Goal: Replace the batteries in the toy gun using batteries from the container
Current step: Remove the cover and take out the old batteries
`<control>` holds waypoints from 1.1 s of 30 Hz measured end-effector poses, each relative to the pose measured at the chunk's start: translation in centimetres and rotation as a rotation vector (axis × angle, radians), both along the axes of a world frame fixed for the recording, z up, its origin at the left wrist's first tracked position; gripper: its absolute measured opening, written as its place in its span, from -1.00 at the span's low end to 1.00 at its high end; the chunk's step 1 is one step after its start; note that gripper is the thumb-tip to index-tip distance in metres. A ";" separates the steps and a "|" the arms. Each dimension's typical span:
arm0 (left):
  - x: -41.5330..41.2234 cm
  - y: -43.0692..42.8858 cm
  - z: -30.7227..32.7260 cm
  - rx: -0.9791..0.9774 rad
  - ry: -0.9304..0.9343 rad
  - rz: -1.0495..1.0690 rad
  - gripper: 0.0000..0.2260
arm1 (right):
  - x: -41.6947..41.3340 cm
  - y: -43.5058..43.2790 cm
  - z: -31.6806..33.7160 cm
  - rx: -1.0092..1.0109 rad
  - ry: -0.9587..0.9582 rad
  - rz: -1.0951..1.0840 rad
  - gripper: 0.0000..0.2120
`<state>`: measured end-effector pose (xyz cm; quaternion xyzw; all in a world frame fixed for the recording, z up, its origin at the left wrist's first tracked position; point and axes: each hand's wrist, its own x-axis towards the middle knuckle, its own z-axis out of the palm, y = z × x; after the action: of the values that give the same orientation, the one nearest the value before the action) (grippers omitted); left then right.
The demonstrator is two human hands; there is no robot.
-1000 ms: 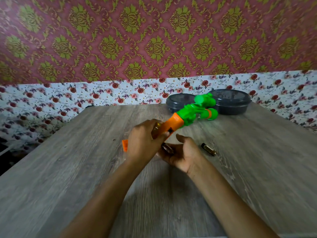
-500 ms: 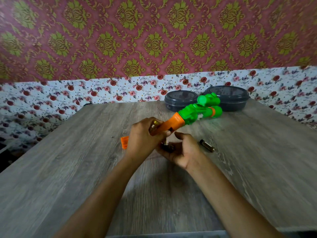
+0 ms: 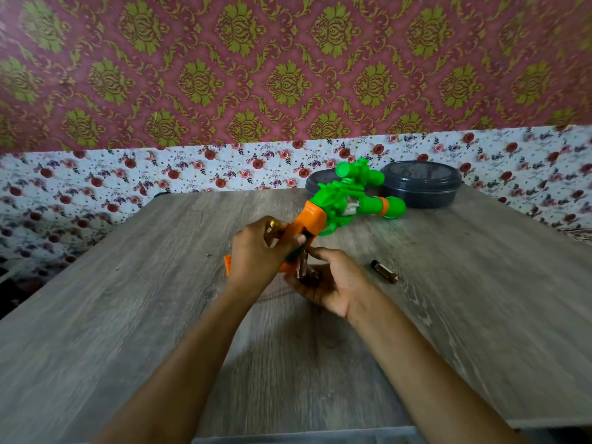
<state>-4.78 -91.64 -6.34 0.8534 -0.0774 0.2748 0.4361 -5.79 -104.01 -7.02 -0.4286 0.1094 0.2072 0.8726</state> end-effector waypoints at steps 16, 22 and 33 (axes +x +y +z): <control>0.9 1.0 -0.1 -0.174 0.089 0.086 -0.86 | -0.6 -0.7 0.6 -0.190 -0.192 -0.046 -0.84; 0.7 0.9 0.0 -0.221 0.106 0.067 -0.78 | 0.9 -5.1 0.4 -1.037 -0.598 -0.479 -0.81; 2.2 2.2 -1.1 -0.307 0.211 0.062 -0.76 | 2.6 -10.9 -1.0 -1.840 -0.288 -0.404 -0.73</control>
<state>-2.59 -89.41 -7.40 0.8029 0.0379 0.2054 0.5584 -3.21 -114.88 -8.01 -0.9416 0.1928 -0.1696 0.2177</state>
